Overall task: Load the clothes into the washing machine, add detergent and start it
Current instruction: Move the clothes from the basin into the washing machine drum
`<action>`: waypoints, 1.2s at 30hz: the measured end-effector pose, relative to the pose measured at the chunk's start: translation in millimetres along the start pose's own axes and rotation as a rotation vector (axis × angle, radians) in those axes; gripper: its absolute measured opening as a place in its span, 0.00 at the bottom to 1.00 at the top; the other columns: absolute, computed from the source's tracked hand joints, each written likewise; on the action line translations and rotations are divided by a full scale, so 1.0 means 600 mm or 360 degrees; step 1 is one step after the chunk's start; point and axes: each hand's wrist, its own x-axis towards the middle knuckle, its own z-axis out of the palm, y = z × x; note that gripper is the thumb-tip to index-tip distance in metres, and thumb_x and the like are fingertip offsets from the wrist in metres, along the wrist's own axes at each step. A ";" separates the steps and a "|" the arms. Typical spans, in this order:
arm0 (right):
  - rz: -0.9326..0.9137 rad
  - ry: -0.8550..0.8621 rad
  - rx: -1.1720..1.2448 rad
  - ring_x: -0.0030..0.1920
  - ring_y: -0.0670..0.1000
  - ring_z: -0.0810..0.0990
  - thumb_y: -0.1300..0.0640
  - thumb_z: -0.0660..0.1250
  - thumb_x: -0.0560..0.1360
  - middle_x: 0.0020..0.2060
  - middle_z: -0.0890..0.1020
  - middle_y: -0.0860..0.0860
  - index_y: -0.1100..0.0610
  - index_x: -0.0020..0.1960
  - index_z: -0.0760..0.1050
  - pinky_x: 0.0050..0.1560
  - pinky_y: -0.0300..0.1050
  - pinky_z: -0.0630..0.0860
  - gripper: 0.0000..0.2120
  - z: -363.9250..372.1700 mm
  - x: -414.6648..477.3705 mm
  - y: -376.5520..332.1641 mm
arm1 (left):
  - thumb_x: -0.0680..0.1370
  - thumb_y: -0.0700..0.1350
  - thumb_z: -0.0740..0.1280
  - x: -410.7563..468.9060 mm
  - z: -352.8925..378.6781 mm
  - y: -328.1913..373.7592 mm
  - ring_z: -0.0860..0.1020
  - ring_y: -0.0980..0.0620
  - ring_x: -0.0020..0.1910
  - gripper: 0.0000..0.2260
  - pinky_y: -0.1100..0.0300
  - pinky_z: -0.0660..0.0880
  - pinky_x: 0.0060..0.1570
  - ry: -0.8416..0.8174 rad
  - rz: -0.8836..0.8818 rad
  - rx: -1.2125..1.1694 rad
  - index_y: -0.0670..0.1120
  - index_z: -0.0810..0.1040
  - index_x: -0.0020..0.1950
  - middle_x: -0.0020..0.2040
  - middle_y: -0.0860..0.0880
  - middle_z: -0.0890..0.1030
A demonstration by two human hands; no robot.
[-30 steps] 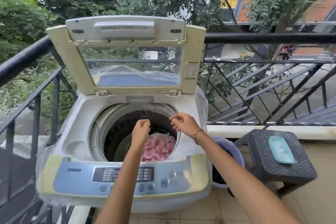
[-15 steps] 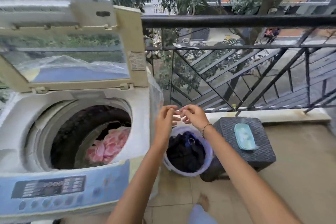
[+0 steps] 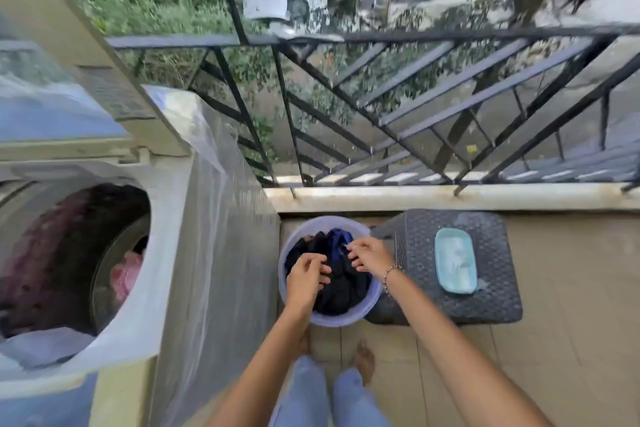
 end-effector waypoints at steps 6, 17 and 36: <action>0.0204 0.0056 -0.0104 0.40 0.51 0.74 0.57 0.62 0.77 0.32 0.75 0.47 0.51 0.41 0.76 0.48 0.50 0.74 0.08 0.050 0.172 0.189 | 0.81 0.44 0.59 0.169 0.037 -0.145 0.76 0.54 0.32 0.08 0.65 0.70 0.30 -0.0117 -0.0284 0.0236 0.49 0.73 0.42 0.36 0.51 0.78; 0.0707 0.0005 -0.0096 0.67 0.58 0.70 0.57 0.72 0.69 0.69 0.68 0.58 0.53 0.72 0.63 0.67 0.50 0.69 0.34 0.189 0.401 0.435 | 0.74 0.31 0.62 0.398 0.004 -0.326 0.67 0.44 0.67 0.24 0.57 0.65 0.67 0.0043 0.0185 0.1187 0.41 0.68 0.70 0.69 0.42 0.66; 0.0670 0.0208 -0.0117 0.57 0.59 0.77 0.52 0.74 0.65 0.59 0.78 0.57 0.50 0.67 0.63 0.55 0.45 0.74 0.34 0.283 0.478 0.458 | 0.72 0.59 0.69 0.567 0.024 -0.389 0.65 0.43 0.70 0.40 0.51 0.67 0.67 -0.0321 -0.0309 0.1209 0.49 0.54 0.77 0.73 0.45 0.56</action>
